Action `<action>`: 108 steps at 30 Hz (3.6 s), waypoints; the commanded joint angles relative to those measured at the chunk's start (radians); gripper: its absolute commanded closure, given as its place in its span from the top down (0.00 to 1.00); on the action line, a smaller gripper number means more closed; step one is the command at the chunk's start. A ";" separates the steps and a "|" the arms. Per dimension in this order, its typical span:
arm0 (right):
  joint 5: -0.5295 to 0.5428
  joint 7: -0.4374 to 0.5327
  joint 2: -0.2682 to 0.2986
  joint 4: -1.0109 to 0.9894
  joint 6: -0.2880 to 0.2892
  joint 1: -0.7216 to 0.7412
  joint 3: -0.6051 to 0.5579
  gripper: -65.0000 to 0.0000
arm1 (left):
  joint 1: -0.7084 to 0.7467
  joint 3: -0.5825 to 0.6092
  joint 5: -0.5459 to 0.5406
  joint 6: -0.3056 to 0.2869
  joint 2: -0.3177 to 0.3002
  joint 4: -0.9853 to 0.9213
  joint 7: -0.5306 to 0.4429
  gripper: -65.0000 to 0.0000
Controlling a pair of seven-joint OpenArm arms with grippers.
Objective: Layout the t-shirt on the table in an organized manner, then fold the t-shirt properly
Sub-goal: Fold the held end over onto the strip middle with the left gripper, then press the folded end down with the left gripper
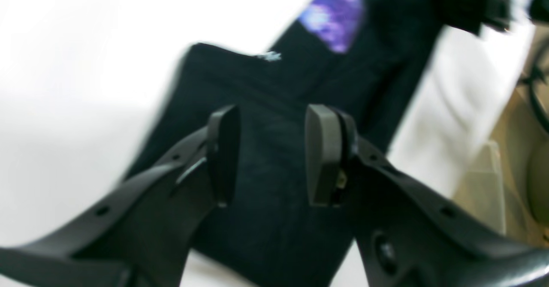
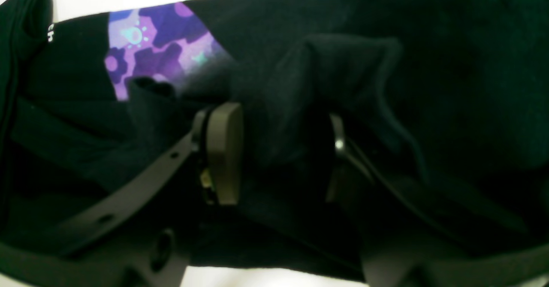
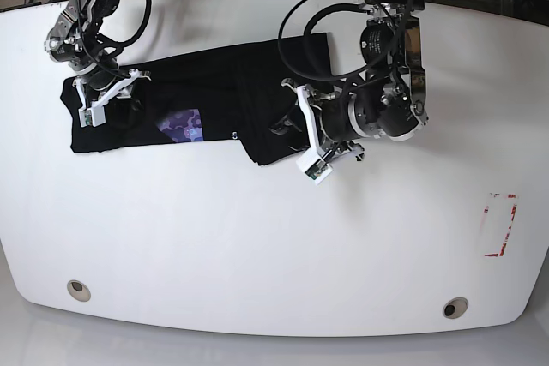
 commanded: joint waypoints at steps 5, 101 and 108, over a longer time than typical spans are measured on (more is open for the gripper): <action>-0.041 -0.066 -0.001 -0.002 -0.008 -0.005 -0.004 0.38 | -0.013 0.079 0.024 -0.005 -0.049 0.019 -0.019 0.37; -0.038 -0.067 -0.003 -0.003 -0.008 -0.020 -0.002 0.38 | 0.047 0.706 0.532 0.014 -0.069 -0.070 -0.112 0.45; -0.038 -0.067 -0.003 -0.003 -0.008 -0.020 -0.002 0.38 | 0.042 0.706 0.532 0.014 -0.069 -0.072 -0.118 0.45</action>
